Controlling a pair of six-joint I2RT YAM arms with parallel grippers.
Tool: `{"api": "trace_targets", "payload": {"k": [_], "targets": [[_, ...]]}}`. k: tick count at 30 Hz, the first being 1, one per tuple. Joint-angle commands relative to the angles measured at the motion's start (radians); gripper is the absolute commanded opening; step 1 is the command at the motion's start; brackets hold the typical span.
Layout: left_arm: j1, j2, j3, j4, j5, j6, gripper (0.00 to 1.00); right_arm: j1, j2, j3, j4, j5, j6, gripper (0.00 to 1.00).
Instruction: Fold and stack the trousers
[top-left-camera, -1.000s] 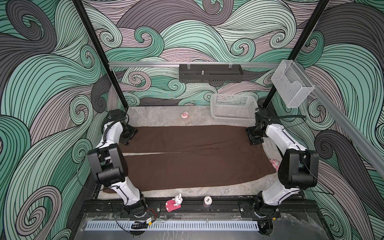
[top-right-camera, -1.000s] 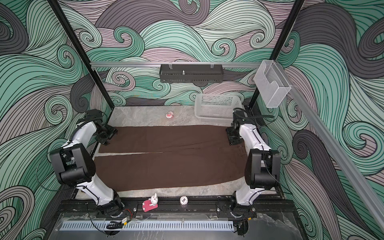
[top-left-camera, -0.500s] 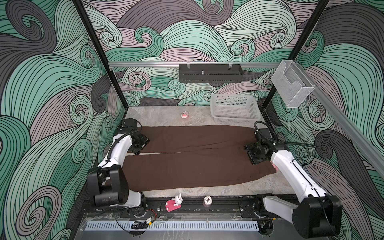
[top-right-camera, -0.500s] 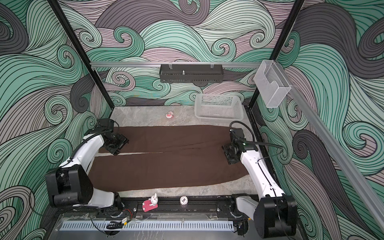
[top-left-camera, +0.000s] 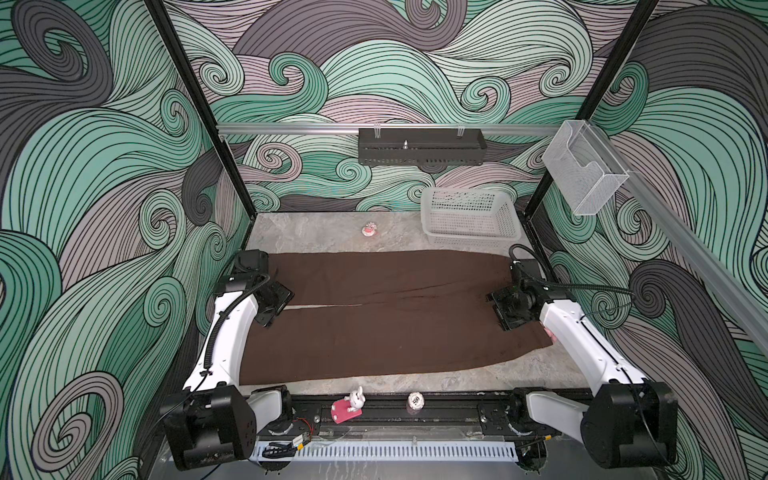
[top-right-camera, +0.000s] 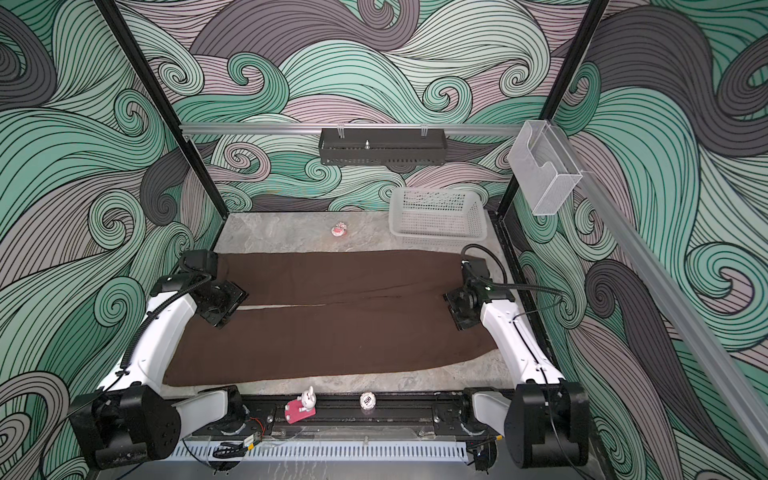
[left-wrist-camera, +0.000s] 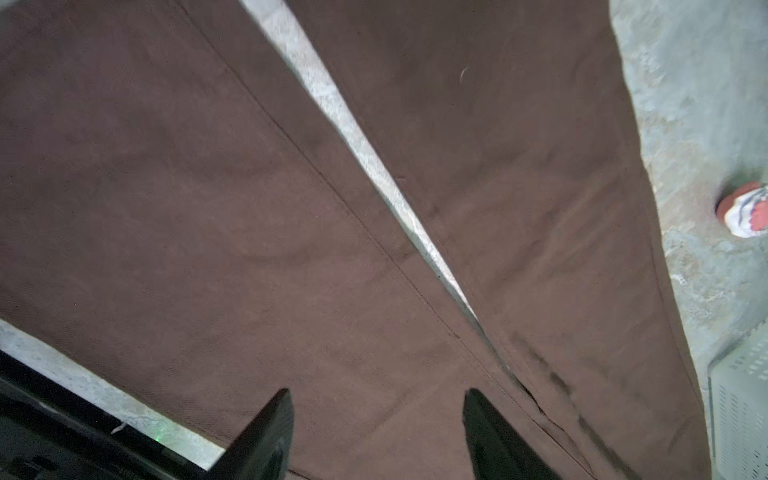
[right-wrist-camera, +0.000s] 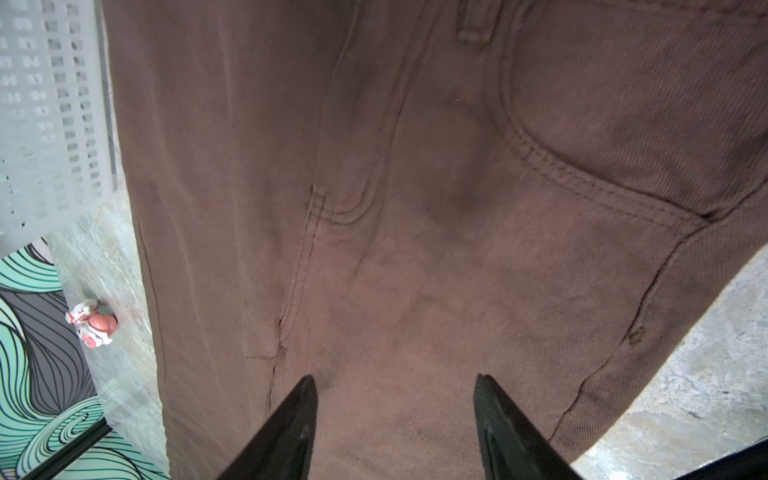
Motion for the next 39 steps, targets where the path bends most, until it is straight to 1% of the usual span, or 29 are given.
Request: {"api": "trace_targets", "payload": {"k": [1,5,8,16,21,30,35,39], "targets": [[-0.002,-0.020,-0.064,0.023,0.065,-0.056,0.66,-0.047,-0.007,-0.027,-0.006,-0.009,-0.037,0.62],[-0.004,-0.060,-0.143,0.031,0.057,-0.065,0.67,-0.082,-0.003,-0.025,-0.008,0.022,-0.078,0.62],[-0.004,-0.079,-0.180,0.032,0.042,-0.060,0.67,-0.111,0.020,-0.026,-0.006,0.026,-0.076,0.62],[-0.001,-0.091,-0.228,0.035,-0.007,-0.032,0.67,-0.211,0.072,-0.022,-0.002,0.015,-0.104,0.59],[0.014,-0.087,-0.240,0.037,-0.019,0.003,0.67,-0.275,0.103,-0.027,-0.003,0.009,-0.115,0.54],[0.114,-0.086,-0.279,0.058,0.020,0.038,0.66,-0.345,0.170,-0.020,-0.002,-0.009,-0.094,0.39],[0.200,-0.061,-0.291,0.067,0.027,0.036,0.65,-0.347,0.206,-0.040,0.003,-0.013,-0.054,0.36],[0.271,-0.027,-0.303,0.099,0.040,0.036,0.64,-0.348,0.238,-0.073,0.024,-0.042,-0.018,0.38]]}}
